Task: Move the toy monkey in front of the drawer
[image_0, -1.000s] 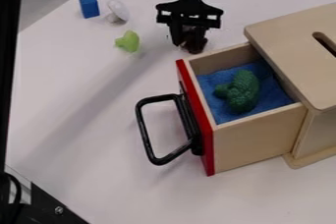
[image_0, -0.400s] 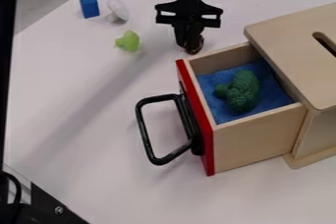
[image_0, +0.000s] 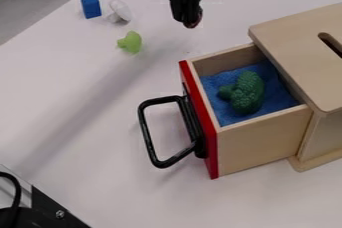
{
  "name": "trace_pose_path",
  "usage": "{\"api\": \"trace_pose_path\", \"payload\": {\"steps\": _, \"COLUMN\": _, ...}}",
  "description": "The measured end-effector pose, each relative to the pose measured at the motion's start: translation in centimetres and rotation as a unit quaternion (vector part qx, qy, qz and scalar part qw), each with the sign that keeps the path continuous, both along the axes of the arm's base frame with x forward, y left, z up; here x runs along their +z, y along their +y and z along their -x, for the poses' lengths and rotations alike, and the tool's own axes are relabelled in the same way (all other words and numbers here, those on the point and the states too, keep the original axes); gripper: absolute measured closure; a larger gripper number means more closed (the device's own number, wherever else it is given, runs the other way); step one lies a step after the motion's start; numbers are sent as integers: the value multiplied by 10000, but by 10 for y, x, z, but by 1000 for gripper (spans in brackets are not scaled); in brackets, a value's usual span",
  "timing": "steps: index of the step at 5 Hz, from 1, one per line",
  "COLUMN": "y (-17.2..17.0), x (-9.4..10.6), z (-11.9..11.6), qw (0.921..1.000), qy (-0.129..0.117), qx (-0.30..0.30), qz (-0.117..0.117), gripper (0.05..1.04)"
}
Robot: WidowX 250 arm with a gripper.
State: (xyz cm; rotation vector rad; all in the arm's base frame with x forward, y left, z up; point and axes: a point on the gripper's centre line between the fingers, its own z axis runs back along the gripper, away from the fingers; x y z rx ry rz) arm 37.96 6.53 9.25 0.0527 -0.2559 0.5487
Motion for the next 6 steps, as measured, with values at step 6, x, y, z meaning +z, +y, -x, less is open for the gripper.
{"api": "trace_pose_path", "payload": {"steps": 6, "y": 8, "x": -25, "z": 126, "qw": 9783, "qy": 180, "qx": 2061, "qz": -62, "gripper": 915}}
